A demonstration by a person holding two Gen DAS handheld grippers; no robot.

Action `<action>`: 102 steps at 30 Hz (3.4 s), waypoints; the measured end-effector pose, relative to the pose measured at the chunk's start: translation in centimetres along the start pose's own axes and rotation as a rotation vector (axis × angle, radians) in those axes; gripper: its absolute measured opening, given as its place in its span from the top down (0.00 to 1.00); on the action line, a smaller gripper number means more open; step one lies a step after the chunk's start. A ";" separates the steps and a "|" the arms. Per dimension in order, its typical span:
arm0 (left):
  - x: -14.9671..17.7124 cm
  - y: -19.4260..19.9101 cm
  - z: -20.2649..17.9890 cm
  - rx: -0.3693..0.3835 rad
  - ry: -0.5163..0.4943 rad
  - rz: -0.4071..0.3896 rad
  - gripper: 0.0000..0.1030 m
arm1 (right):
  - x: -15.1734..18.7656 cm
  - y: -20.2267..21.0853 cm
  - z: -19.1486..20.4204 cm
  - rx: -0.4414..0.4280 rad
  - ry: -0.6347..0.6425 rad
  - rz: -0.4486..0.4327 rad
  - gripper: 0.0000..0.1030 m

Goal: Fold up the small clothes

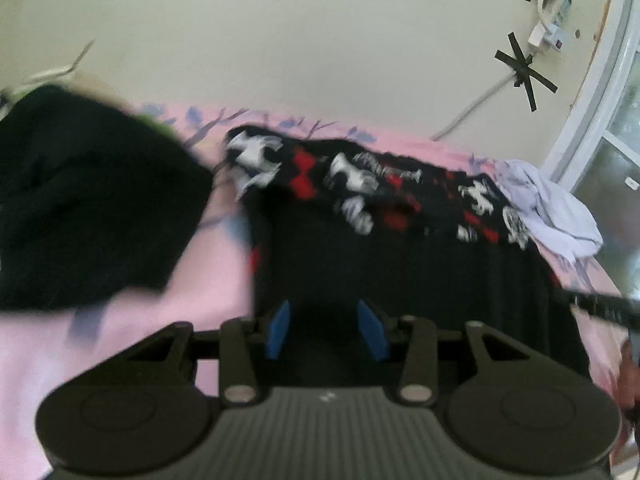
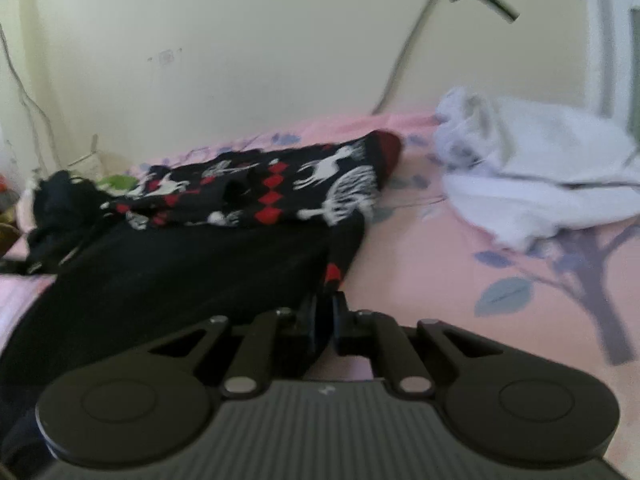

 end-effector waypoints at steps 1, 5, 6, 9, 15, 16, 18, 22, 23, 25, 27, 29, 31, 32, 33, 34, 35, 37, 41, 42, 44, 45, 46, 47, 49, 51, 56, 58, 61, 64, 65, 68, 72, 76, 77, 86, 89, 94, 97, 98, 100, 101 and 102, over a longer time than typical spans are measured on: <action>0.5 1.1 0.6 -0.008 0.011 -0.002 0.61 | -0.4 0.4 -0.4 0.012 -0.021 -0.012 1.00; 2.3 5.7 2.8 -0.035 0.066 -0.011 0.58 | -1.5 2.1 -0.7 -0.027 -0.103 -0.010 1.00; 2.9 6.6 3.1 -0.042 0.074 -0.009 0.58 | -1.4 2.7 -0.3 -0.044 -0.096 0.002 1.00; 4.3 8.8 3.8 -0.054 0.079 -0.004 0.57 | -0.4 4.1 0.3 -0.065 -0.084 0.045 1.00; 6.3 11.1 3.3 -0.019 0.100 0.032 0.55 | 2.1 8.2 0.2 -0.153 -0.204 0.081 0.42; 6.6 11.3 3.1 -0.013 0.096 0.036 0.55 | 2.4 8.8 0.4 -0.160 -0.210 0.080 0.42; 6.9 11.6 2.7 -0.017 0.082 0.039 0.56 | 3.2 9.9 0.5 -0.169 -0.218 0.099 0.42; 7.4 12.2 1.0 0.036 0.085 0.055 0.58 | 4.7 11.2 1.9 -0.203 -0.182 0.145 0.47; 7.5 12.1 0.5 0.046 0.075 0.059 0.58 | 5.0 11.4 2.4 -0.221 -0.181 0.153 0.49; 8.1 11.5 -0.4 0.039 0.051 0.075 0.81 | 5.5 11.5 3.3 -0.249 -0.185 0.151 0.70; 8.1 11.3 -0.7 -0.004 0.003 0.074 0.92 | 6.0 11.3 4.3 -0.236 -0.129 0.169 0.93; 7.7 11.9 -0.7 0.006 0.017 0.077 0.92 | 5.8 11.8 4.1 -0.221 -0.110 0.164 0.96; 7.4 12.9 -0.5 0.003 0.014 0.069 0.92 | 5.1 13.0 2.9 -0.179 -0.092 0.153 0.96; 7.2 13.5 -0.6 -0.003 0.005 0.061 0.92 | 4.8 13.5 2.3 -0.164 -0.078 0.147 0.96; 7.1 13.9 -0.7 -0.007 -0.002 0.059 0.92 | 4.4 14.2 1.6 -0.149 -0.068 0.140 0.96; 7.1 14.1 -0.8 -0.010 -0.002 0.063 0.92 | 4.2 14.8 0.9 -0.130 -0.061 0.137 0.96; 7.4 14.0 -0.8 -0.010 0.004 0.075 0.92 | 4.2 14.9 0.4 -0.107 -0.057 0.144 0.96; 8.1 13.2 -0.8 -0.023 -0.008 0.105 0.92 | 4.9 14.3 -0.4 -0.084 -0.047 0.182 0.94; 8.3 13.2 0.0 -0.042 -0.004 0.100 0.83 | 4.2 13.5 -1.0 -0.089 -0.022 0.185 0.53; 7.9 13.6 0.3 -0.051 -0.005 0.078 0.77 | 3.2 13.6 -1.2 -0.093 -0.024 0.141 0.46; 7.0 14.1 1.0 -0.068 0.002 0.044 0.62 | 1.2 13.8 -1.4 -0.101 -0.020 0.075 0.46; 6.7 14.2 1.4 -0.060 0.021 0.036 0.59 | 0.5 13.7 -1.4 -0.116 -0.029 0.070 0.46; 6.5 14.2 1.6 -0.043 0.044 0.037 0.59 | 0.2 13.5 -1.4 -0.125 -0.040 0.075 0.47; 6.4 14.1 1.7 -0.030 0.059 0.041 0.59 | 0.1 13.4 -1.4 -0.131 -0.051 0.085 0.47; 6.5 13.7 1.5 -0.015 0.066 0.054 0.59 | 0.7 13.1 -1.4 -0.135 -0.064 0.112 0.48; 7.0 13.1 1.1 -0.008 0.058 0.077 0.54 | 1.7 13.0 -1.3 -0.142 -0.087 0.150 0.49; 8.0 12.3 0.3 0.010 0.023 0.129 0.47 | 4.6 14.1 -1.4 -0.188 -0.192 0.266 0.58; 8.2 12.5 0.0 0.024 0.000 0.151 0.46 | 5.3 15.1 -1.3 -0.201 -0.216 0.287 0.58; 8.6 12.9 -0.5 0.034 -0.034 0.173 0.47 | 6.6 16.3 -1.1 -0.236 -0.272 0.315 0.58; 8.9 13.2 -1.1 0.036 -0.057 0.183 0.62 | 7.2 16.4 -0.3 -0.265 -0.287 0.310 0.60; 9.0 13.2 -1.3 0.035 -0.068 0.186 0.71 | 7.2 16.2 -0.1 -0.274 -0.294 0.310 0.74; 9.0 13.3 -1.4 0.041 -0.050 0.185 0.91 | 7.0 15.5 0.7 -0.300 -0.259 0.338 0.93; 7.7 13.8 -0.8 0.089 0.031 0.140 0.92 | 4.6 15.4 0.6 -0.355 -0.264 0.277 0.94; 4.0 13.6 0.8 0.150 0.173 0.045 0.92 | 0.6 14.1 -1.1 -0.342 -0.293 0.148 0.94; 2.6 13.1 1.3 0.161 0.200 0.013 0.92 | -0.4 13.3 -1.5 -0.339 -0.303 0.116 0.94; -5.1 0.3 4.8 -0.116 0.270 -0.066 0.75 | -5.4 -1.0 -5.1 -0.037 -0.337 -0.068 0.33; -3.4 1.0 4.0 -0.062 0.211 -0.055 0.50 | -3.9 0.5 -4.5 -0.099 -0.311 -0.047 0.34; -0.8 0.1 2.4 -0.036 0.126 0.036 0.62 | 0.0 1.8 -3.5 -0.095 -0.264 0.060 0.54; 0.3 -0.6 0.9 -0.032 0.072 0.091 0.90 | 0.4 2.9 -2.5 -0.074 -0.197 0.041 1.00; 0.4 -0.2 0.6 -0.040 0.045 0.089 0.90 | 0.2 3.6 -2.5 -0.062 -0.195 0.029 1.00; 0.8 1.2 0.7 -0.046 0.029 0.098 0.90 | -0.1 5.5 -2.0 -0.053 -0.153 0.024 1.00; 1.1 2.3 0.9 -0.037 0.046 0.103 0.90 | -0.1 6.6 -1.7 -0.060 -0.136 0.027 1.00; 1.4 3.1 1.1 -0.031 0.059 0.109 0.90 | 0.0 7.6 -1.6 -0.066 -0.129 0.036 1.00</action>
Point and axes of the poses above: each gripper's, at about its wrist camera, not at the fingertips, and y roughly against the way its jaws point, z to its left, x to its underside, the point moved 6 cm from there along -y, roughly the way its jaws point, and after that the axes turned 14 degrees about -z, right-handed, at the moved point
